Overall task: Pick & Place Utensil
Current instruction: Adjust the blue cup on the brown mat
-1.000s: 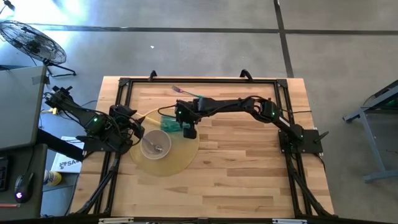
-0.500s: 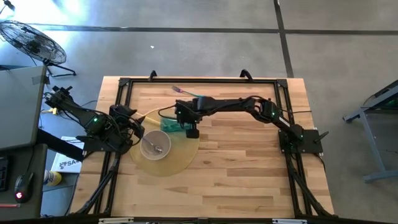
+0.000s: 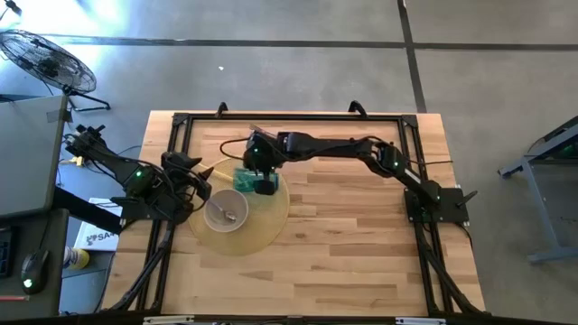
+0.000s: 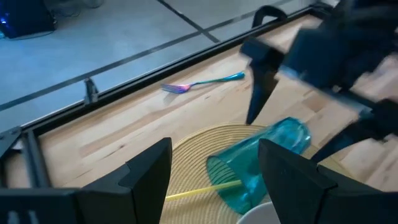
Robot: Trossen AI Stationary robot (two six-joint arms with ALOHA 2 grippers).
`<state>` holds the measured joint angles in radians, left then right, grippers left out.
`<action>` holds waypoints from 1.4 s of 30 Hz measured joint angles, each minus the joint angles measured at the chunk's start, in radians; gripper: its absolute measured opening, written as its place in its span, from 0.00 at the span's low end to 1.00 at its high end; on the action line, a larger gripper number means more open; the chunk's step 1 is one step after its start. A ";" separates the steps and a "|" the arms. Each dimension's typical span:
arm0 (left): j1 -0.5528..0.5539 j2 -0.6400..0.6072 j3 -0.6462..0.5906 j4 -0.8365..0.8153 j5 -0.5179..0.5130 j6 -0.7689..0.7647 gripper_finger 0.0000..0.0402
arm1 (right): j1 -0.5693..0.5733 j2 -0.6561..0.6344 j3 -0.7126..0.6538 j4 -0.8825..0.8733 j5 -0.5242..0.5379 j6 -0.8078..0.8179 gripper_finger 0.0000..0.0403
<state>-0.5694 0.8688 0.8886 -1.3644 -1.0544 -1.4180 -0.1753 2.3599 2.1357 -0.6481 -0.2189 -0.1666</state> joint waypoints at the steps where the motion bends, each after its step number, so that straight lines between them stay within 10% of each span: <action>1: 0.000 0.000 0.000 0.017 0.000 0.014 0.58 | -0.001 0.014 0.000 -0.008 -0.005 0.008 0.99; 26: 0.000 0.047 0.001 0.060 0.008 0.060 0.58 | 0.031 0.051 -0.018 -0.264 0.199 0.077 0.98; 42: 0.000 0.053 0.001 0.061 -0.003 0.052 0.58 | 0.061 0.069 -0.018 -0.254 0.298 0.139 0.77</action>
<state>-0.5694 0.9218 0.8894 -1.3036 -1.0578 -1.3660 -0.1138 2.4289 2.1178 -0.9025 0.0791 -0.0275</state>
